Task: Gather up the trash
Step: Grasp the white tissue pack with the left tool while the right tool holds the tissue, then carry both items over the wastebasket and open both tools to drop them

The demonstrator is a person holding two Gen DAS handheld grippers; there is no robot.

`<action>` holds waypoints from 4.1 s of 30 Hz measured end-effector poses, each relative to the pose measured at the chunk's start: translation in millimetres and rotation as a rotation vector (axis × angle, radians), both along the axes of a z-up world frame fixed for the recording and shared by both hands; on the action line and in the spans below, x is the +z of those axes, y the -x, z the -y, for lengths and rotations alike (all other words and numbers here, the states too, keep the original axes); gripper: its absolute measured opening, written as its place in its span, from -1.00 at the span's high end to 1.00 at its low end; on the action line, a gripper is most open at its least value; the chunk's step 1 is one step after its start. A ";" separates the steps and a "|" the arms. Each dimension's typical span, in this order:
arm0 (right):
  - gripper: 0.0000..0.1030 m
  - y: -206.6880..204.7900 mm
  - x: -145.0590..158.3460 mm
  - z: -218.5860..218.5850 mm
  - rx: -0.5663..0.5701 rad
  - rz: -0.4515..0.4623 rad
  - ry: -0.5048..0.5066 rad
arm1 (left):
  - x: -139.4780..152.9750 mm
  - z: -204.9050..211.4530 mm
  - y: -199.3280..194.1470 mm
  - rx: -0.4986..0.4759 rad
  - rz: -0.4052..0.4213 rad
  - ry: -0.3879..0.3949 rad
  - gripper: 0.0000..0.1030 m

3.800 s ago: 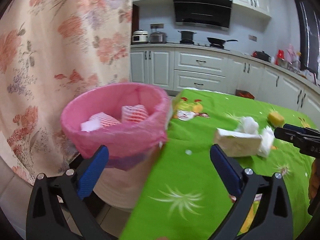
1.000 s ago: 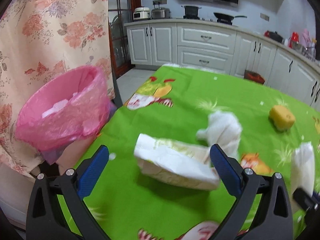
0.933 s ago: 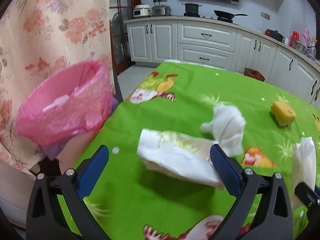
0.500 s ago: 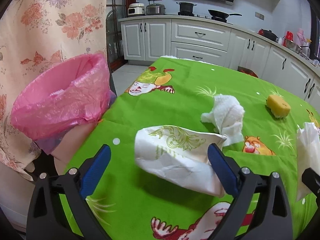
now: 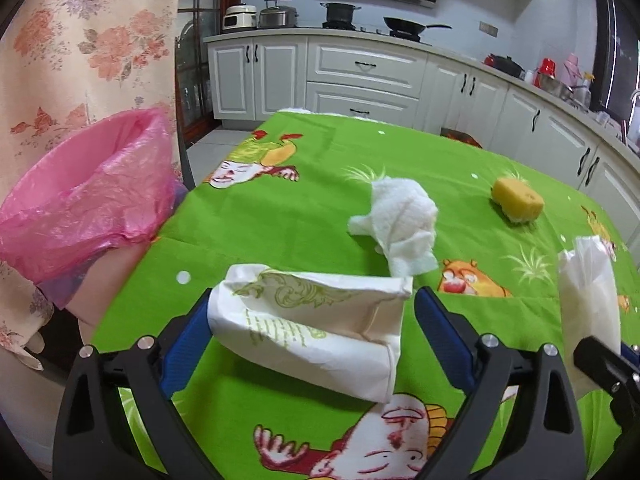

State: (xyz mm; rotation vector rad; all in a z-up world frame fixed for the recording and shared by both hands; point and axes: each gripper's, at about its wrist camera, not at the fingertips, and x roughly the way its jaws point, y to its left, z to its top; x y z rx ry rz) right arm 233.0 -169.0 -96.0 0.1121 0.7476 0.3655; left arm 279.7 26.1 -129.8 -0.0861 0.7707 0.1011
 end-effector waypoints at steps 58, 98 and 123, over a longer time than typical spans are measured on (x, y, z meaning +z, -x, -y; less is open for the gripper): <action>0.54 10.2 -3.2 26.6 -0.040 -0.007 -0.065 | 10.0 21.4 38.2 -0.133 0.034 0.014 -0.61; 0.54 -33.5 49.9 -148.4 0.435 0.154 -0.016 | 97.1 -153.1 96.4 0.136 0.307 -0.020 -0.61; -0.17 -114.9 40.5 -296.8 0.696 0.124 -0.068 | 78.2 -287.5 25.7 0.313 0.199 0.002 -0.75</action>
